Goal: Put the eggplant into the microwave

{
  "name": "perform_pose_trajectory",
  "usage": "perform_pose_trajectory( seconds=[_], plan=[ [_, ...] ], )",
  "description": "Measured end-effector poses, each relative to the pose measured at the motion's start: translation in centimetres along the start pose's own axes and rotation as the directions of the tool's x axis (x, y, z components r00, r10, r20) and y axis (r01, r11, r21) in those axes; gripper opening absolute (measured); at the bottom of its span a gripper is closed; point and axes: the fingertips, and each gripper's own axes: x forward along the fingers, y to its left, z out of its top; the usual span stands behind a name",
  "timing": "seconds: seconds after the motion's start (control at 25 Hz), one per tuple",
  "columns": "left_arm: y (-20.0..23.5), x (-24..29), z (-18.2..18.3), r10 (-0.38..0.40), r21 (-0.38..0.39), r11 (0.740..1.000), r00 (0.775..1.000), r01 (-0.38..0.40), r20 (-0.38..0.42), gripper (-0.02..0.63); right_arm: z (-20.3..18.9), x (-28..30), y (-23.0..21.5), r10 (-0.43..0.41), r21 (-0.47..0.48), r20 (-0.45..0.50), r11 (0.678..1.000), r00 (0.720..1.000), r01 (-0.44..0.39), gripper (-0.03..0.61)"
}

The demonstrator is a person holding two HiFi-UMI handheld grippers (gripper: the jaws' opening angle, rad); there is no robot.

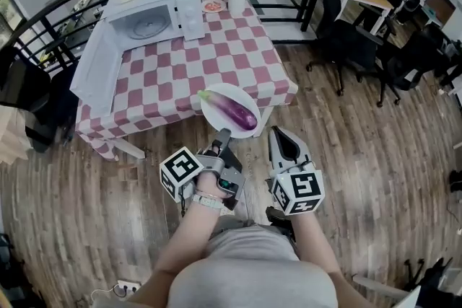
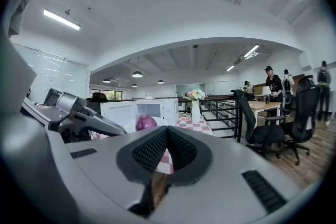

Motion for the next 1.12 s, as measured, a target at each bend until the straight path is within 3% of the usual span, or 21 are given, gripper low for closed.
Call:
perform_pose_trajectory(
  seconds=[0.4,0.72,1.12],
  plan=[
    [0.5,-1.5,7.0,0.000,-0.023,1.000,0.993,0.002,0.114,0.014,0.2,5.2,4.8,0.106,-0.016,-0.010,0.994,0.994,-0.106,0.025],
    [0.9,-3.0,10.4,0.002,-0.039,0.999,0.982,0.006,0.190,0.014,1.0,8.0,8.1,0.212,-0.089,0.007,0.973,0.977,-0.211,0.025],
    [0.1,-3.1,14.7,-0.002,-0.037,0.999,0.962,0.013,0.271,0.014,1.5,12.5,10.2,0.290,-0.073,0.009,0.955,0.957,-0.289,0.025]
  ],
)
